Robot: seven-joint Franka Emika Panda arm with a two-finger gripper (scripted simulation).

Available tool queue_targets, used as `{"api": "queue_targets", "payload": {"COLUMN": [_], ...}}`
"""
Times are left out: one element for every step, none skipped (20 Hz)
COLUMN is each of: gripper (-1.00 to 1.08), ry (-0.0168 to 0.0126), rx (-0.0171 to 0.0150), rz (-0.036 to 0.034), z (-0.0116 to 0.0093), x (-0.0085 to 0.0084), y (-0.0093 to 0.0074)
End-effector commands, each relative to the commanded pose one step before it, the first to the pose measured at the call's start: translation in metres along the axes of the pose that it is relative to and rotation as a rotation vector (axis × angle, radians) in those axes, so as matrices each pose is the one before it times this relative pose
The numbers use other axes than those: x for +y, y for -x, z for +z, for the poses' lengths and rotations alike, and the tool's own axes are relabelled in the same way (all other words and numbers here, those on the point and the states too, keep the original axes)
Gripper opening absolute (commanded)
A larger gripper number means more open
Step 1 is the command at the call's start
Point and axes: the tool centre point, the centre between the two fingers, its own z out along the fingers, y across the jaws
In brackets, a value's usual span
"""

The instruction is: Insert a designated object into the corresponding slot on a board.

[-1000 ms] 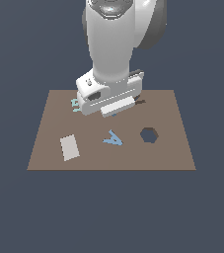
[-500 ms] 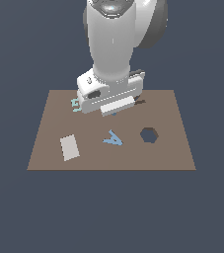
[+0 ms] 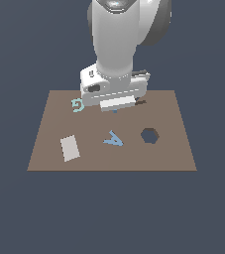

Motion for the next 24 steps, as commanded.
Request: {"api": "queue_targets", "payload": {"gripper": [-1.00, -1.00, -1.00, -1.00, -1.00, -1.00, -1.00, -1.00, -1.00, -1.00, -1.00, -1.00, -1.00, -1.00, -1.00, -1.00, -1.00, -1.00, -1.00, -1.00, -1.00, -1.00, -1.00, -1.00], "ry": [0.00001, 0.00000, 0.00000, 0.00000, -0.00001, -0.00001, -0.00001, -0.00001, -0.00001, -0.00002, -0.00002, -0.00002, -0.00002, -0.00002, -0.00002, -0.00002, -0.00003, -0.00003, -0.00003, -0.00003, -0.00003, -0.00002, -0.00002, -0.00002], "rx": [0.00029, 0.00000, 0.00000, 0.00000, 0.00000, 0.00000, -0.00001, -0.00001, -0.00001, -0.00001, -0.00002, -0.00002, -0.00002, -0.00003, -0.00003, -0.00003, -0.00004, -0.00004, -0.00004, -0.00004, -0.00005, -0.00005, -0.00005, -0.00005], "rz": [0.06449, 0.02863, 0.02991, 0.03117, 0.03242, 0.03366, 0.03488, 0.03609, 0.03718, 0.03727, 0.03711, 0.03696, 0.03681, 0.03667, 0.03654, 0.03642, 0.03631, 0.03620, 0.03611, 0.03602, 0.03593, 0.03517, 0.03382, 0.03248], "z": [-0.00043, -0.00014, -0.00015, -0.00015, -0.00016, -0.00017, -0.00017, -0.00018, -0.00018, -0.00018, -0.00018, -0.00018, -0.00018, -0.00017, -0.00017, -0.00017, -0.00017, -0.00017, -0.00017, -0.00017, -0.00017, -0.00016, -0.00016, -0.00015], "x": [-0.00375, -0.00160, -0.00168, -0.00176, -0.00184, -0.00191, -0.00199, -0.00207, -0.00214, -0.00215, -0.00215, -0.00215, -0.00215, -0.00215, -0.00215, -0.00215, -0.00216, -0.00216, -0.00217, -0.00217, -0.00218, -0.00214, -0.00207, -0.00199], "y": [0.00327, 0.00150, 0.00157, 0.00163, 0.00169, 0.00176, 0.00182, 0.00188, 0.00193, 0.00194, 0.00193, 0.00192, 0.00191, 0.00190, 0.00189, 0.00188, 0.00188, 0.00187, 0.00186, 0.00185, 0.00185, 0.00181, 0.00173, 0.00166]}}
